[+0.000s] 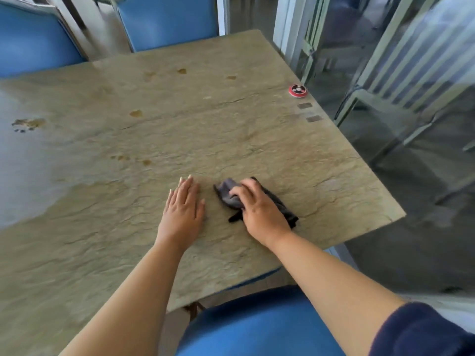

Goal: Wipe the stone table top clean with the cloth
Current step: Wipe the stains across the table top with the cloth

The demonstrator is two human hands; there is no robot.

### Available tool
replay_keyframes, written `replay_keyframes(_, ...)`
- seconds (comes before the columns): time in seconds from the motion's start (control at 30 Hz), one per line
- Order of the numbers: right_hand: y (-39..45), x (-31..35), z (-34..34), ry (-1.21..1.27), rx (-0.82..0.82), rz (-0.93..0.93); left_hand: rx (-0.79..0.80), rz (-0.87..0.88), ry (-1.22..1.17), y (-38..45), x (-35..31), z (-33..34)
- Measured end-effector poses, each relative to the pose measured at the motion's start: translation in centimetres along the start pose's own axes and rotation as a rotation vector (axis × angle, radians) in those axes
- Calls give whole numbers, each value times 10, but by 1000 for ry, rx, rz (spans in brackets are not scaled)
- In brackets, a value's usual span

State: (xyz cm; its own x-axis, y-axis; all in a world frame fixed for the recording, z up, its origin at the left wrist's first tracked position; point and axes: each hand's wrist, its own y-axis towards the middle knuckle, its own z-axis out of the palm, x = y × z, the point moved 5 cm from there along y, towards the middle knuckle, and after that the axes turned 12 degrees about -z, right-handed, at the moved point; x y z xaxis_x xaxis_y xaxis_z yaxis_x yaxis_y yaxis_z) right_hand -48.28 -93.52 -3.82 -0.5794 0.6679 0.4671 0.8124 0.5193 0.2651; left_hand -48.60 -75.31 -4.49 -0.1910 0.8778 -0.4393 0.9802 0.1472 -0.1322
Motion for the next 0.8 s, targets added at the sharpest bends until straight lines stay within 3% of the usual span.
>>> replay_keyframes(0.13, 19, -38, -5, -213, -164, 349, 19, 138, 61, 11, 17, -5)
replay_keyframes(0.23, 44, -32, 5, -269, -140, 492, 2, 224, 85, 25, 27, -10)
replay_keyframes(0.33, 53, -4, 23, -233, -52, 412, -16, 267, 110, 43, 33, -17)
replay_keyframes(0.43, 37, 12, 31, -446, 52, 290, -4, 265, 114, 64, 34, -20)
replay_keyframes(0.57, 42, -2, 32, -447, 74, 411, 1, 244, 138, 75, 28, -15)
replay_keyframes(0.8, 146, -76, 27, -445, 27, 656, -31, 206, 142, 76, 29, -17)
